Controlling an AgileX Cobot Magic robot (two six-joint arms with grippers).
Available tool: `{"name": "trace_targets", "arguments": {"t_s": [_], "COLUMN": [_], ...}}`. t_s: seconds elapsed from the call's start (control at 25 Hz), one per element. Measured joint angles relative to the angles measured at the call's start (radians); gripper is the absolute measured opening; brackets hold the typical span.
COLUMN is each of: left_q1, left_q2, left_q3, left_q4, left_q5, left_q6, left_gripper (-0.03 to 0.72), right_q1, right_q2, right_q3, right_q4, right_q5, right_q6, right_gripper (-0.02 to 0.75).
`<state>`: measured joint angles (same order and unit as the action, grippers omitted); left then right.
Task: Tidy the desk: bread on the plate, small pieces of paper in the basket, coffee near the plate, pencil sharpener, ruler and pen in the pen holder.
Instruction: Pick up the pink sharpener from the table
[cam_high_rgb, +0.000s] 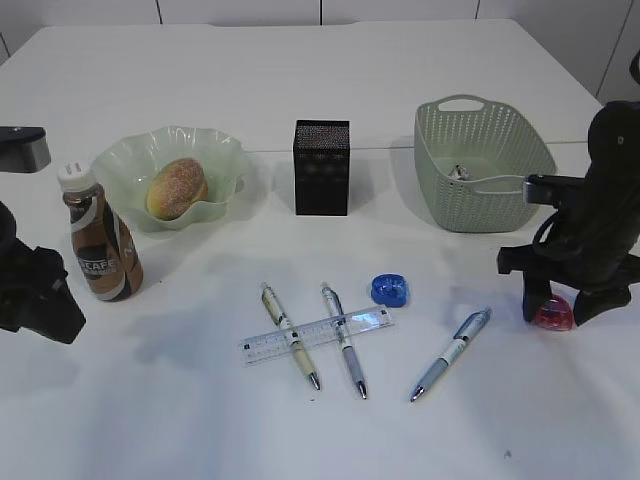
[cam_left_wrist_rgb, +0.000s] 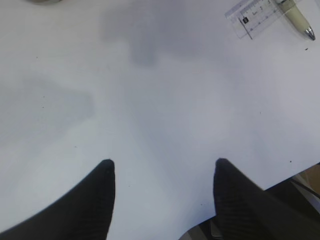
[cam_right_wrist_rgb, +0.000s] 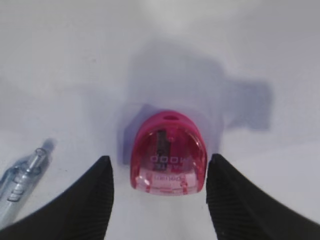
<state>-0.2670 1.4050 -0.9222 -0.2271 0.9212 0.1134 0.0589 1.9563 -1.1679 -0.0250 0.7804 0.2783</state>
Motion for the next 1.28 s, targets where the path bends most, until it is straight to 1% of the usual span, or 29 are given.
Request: {"name": "trace_targets", "arguments": {"t_s": [0.68,0.88,0.92,1.0,1.04,1.12,1.2,1.28], "left_q1": [0.0,0.0,0.0,0.0,0.0,0.0,0.0,0.0], "left_q2": [0.0,0.0,0.0,0.0,0.0,0.0,0.0,0.0], "left_q3": [0.0,0.0,0.0,0.0,0.0,0.0,0.0,0.0], "left_q4": [0.0,0.0,0.0,0.0,0.0,0.0,0.0,0.0], "left_q5": [0.0,0.0,0.0,0.0,0.0,0.0,0.0,0.0], "left_q6": [0.0,0.0,0.0,0.0,0.0,0.0,0.0,0.0], "left_gripper": [0.436,0.436,0.436,0.436,0.436,0.436,0.436,0.436], "right_q1": [0.0,0.0,0.0,0.0,0.0,0.0,0.0,0.0], "right_q2": [0.015,0.015,0.02,0.02,0.039,0.039,0.039,0.039], "right_q3": [0.0,0.0,0.0,0.0,0.0,-0.001,-0.001,-0.001], "right_q4": [0.025,0.025,0.025,0.025,0.025,0.025,0.025,0.025], "right_q5": [-0.013,-0.015,-0.015,-0.015,-0.011,-0.011,-0.011,-0.011], "right_q6": [-0.002,-0.002,-0.002,-0.002,-0.002,-0.002,-0.002,-0.002], "right_gripper": [0.462,0.45,0.426,0.426,0.396,0.391,0.361,0.347]}}
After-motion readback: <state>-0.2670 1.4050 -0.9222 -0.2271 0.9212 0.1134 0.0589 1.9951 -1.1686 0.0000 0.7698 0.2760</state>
